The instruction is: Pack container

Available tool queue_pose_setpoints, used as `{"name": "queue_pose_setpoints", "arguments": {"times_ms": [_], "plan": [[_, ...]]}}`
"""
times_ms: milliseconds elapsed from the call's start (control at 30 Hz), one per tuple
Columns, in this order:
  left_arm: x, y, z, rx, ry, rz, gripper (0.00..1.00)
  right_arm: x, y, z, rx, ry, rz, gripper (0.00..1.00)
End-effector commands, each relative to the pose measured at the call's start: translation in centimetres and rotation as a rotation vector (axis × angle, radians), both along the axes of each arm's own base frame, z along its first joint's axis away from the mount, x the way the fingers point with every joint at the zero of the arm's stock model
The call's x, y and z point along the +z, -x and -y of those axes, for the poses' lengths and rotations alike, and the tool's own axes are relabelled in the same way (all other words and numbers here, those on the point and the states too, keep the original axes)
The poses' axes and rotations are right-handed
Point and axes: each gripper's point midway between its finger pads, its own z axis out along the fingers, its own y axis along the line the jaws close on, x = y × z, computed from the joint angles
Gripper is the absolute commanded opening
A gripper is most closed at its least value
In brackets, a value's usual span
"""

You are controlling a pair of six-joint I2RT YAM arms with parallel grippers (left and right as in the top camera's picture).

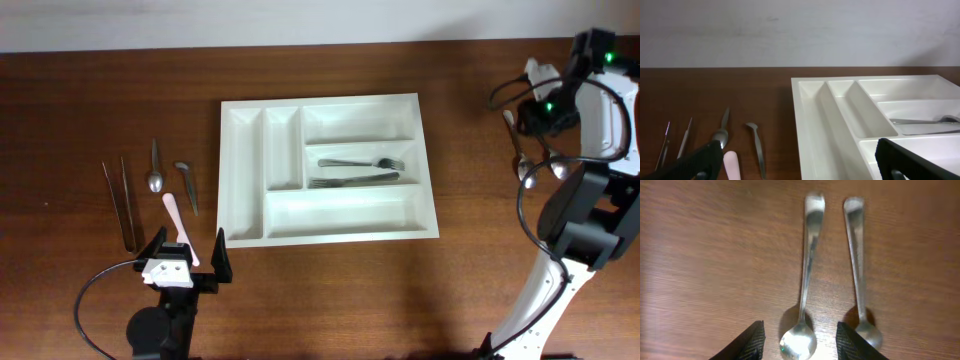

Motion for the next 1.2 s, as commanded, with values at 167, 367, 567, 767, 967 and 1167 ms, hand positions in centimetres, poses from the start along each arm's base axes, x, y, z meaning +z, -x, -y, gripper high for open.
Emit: {"name": "queue_pose_setpoints", "arguments": {"times_ms": [167, 367, 567, 767, 967, 1167], "plan": [[-0.2, 0.0, 0.0, 0.003, 0.002, 0.002, 0.99, -6.3, 2.1, 0.1, -0.021, -0.022, -0.079, 0.47], [-0.2, 0.0, 0.0, 0.003, 0.002, 0.002, 0.99, -8.6, 2.8, 0.0, -0.023, -0.029, -0.099, 0.47], [-0.2, 0.0, 0.0, 0.003, 0.002, 0.002, 0.99, -11.1, 3.6, -0.3, -0.024, -0.046, -0.144, 0.34], [-0.2, 0.0, 0.0, 0.003, 0.002, 0.002, 0.99, -11.0, 3.2, -0.2, -0.036, -0.045, -0.133, 0.04], [-0.2, 0.0, 0.0, 0.003, 0.002, 0.002, 0.99, -8.1, 1.0, -1.5, -0.052, -0.104, -0.065, 0.04], [-0.2, 0.0, 0.0, 0.003, 0.002, 0.002, 0.99, -1.2, -3.3, -5.8, 0.088, -0.126, 0.052, 0.04]]}}
